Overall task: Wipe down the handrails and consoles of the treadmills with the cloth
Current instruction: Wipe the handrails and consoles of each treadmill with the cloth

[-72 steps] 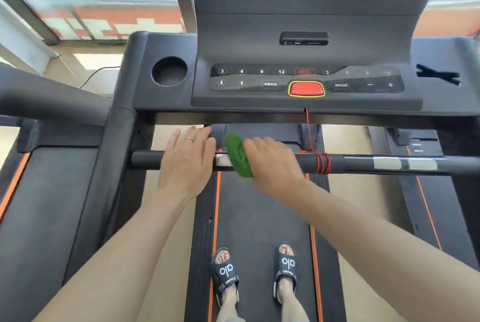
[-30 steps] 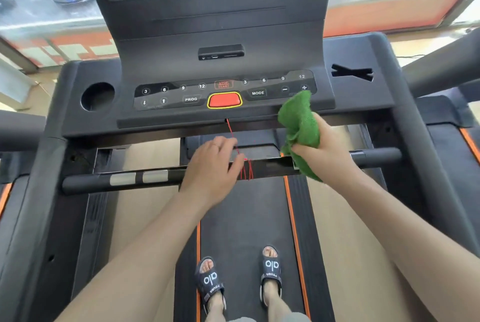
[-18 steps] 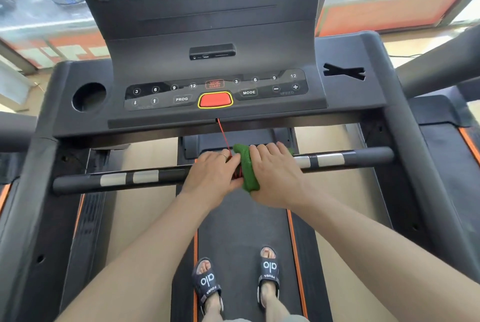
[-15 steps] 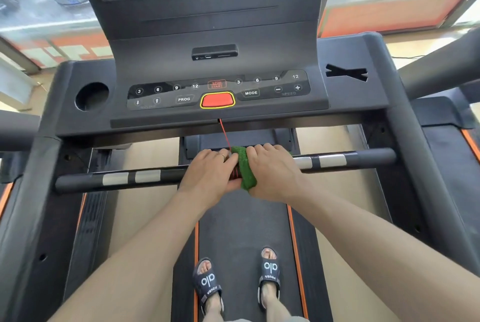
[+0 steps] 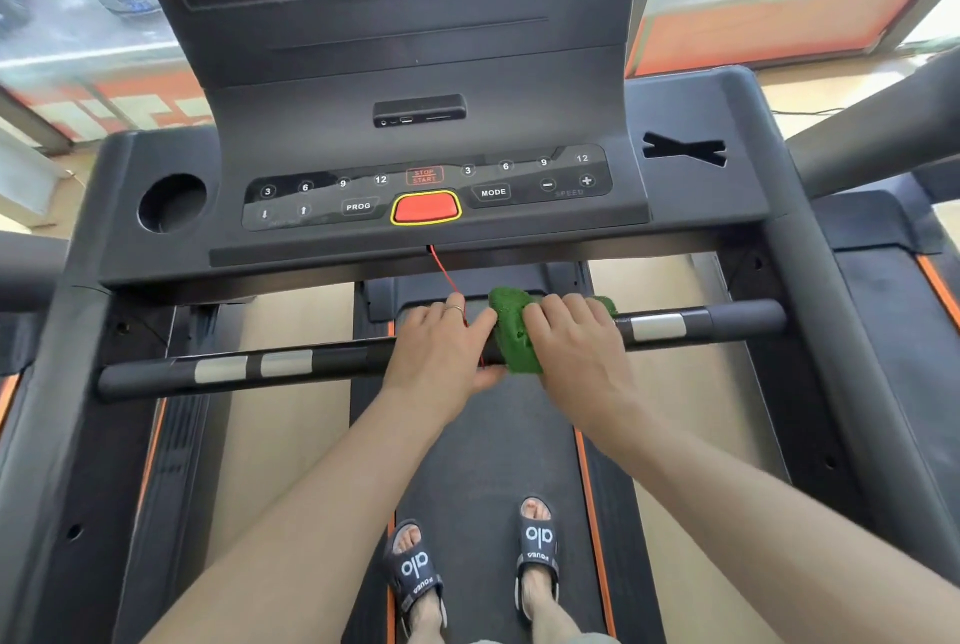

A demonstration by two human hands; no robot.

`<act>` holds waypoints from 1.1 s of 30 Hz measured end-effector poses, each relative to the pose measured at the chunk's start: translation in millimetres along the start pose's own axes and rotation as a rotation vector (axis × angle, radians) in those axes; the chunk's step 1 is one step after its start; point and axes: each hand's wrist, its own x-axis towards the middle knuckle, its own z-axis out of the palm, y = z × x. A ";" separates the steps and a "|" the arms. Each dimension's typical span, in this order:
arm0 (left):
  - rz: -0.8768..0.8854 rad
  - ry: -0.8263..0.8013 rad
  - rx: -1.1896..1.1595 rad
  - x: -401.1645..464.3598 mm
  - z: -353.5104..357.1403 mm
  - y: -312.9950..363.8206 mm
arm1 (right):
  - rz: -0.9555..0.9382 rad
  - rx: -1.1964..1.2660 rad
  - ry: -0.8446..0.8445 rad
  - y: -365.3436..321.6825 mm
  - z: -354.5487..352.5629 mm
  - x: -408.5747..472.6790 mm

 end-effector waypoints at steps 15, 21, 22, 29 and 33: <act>-0.039 0.030 0.069 -1.0 -9.7 6.9 | 0.011 0.329 -0.739 25.5 -28.5 56.1; 0.112 0.110 0.017 17.0 -21.3 43.5 | -0.101 0.068 0.152 50.5 7.3 -17.6; 0.123 0.089 -0.001 20.5 -20.7 49.0 | -0.098 0.060 0.123 64.5 6.8 -20.1; 0.096 -0.093 -0.147 38.5 -11.7 84.6 | 0.195 -0.018 -0.140 156.7 -7.5 -52.6; 0.059 -0.119 -0.236 41.3 -10.7 78.0 | 0.276 0.020 -0.165 136.7 -11.1 -45.9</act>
